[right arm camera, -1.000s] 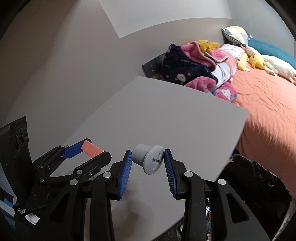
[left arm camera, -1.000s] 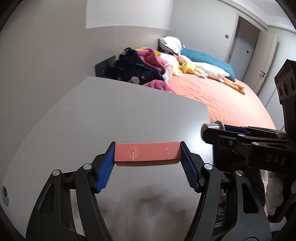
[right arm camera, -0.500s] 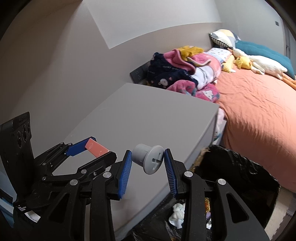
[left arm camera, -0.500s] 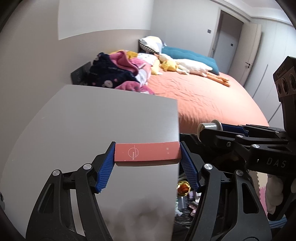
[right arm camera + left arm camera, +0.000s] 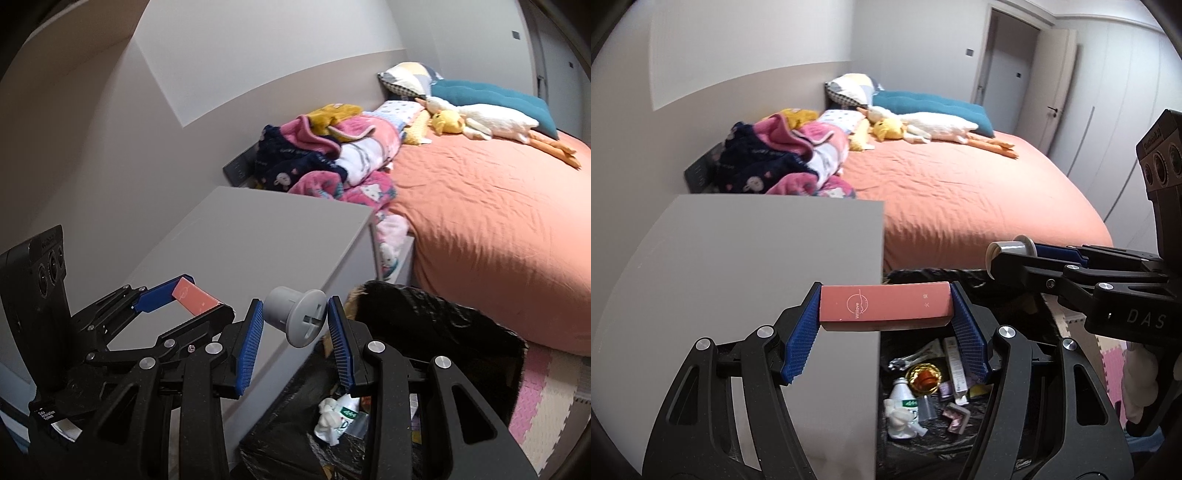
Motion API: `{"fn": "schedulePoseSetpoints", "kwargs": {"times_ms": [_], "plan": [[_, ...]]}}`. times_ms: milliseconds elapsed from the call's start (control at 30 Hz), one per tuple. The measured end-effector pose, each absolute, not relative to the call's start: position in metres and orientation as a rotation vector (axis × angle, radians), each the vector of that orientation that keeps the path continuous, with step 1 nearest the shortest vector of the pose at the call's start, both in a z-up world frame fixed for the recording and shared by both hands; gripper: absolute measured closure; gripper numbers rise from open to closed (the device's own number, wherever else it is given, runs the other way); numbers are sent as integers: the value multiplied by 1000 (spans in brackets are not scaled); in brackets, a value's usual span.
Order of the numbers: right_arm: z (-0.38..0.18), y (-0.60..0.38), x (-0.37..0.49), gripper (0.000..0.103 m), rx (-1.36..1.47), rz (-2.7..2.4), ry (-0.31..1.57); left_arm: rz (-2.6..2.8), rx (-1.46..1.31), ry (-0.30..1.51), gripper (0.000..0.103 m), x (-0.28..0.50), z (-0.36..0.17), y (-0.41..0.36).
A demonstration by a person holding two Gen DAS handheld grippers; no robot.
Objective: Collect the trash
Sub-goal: 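Carry the pink eraser and white cap over the bin with both tools, then open both tools to drop eraser and cap into the bin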
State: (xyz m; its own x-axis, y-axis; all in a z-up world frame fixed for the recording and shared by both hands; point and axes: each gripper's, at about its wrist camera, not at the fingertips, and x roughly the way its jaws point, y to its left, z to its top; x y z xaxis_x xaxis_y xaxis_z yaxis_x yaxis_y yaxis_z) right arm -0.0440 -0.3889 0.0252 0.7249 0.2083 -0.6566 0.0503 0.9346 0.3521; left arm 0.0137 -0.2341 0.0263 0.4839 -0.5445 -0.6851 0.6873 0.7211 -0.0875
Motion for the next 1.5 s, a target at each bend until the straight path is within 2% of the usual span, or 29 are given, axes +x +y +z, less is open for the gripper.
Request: {"fn": "schedulePoseSetpoints", "kwargs": {"times_ms": [600, 1133, 1167, 1200, 1233, 1267, 1300, 1400, 1500], "plan": [[29, -449, -87, 65, 416, -47, 716, -906, 281, 734, 38, -12, 31, -297], [27, -470, -107, 65, 444, -119, 706, -975, 309, 741, 38, -17, 27, -320], [28, -471, -107, 65, 445, -121, 703, -975, 306, 744, 37, -16, 27, -320], [29, -472, -109, 65, 446, -122, 700, -978, 305, 752, 28, -15, 27, -319], [30, -472, -110, 64, 450, -126, 697, -974, 306, 755, 22, -14, 27, -319], [32, -473, -111, 53, 454, -128, 696, -964, 306, 746, 10, -14, 28, -318], [34, -474, -112, 42, 454, -135, 694, -955, 304, 740, 7, -14, 29, -317], [40, -472, -117, 31, 429, -185, 669, -944, 282, 747, 7, -12, 33, -314], [42, -472, -118, 30, 431, -181, 662, -939, 251, 781, 7, -8, 34, -312]]}}
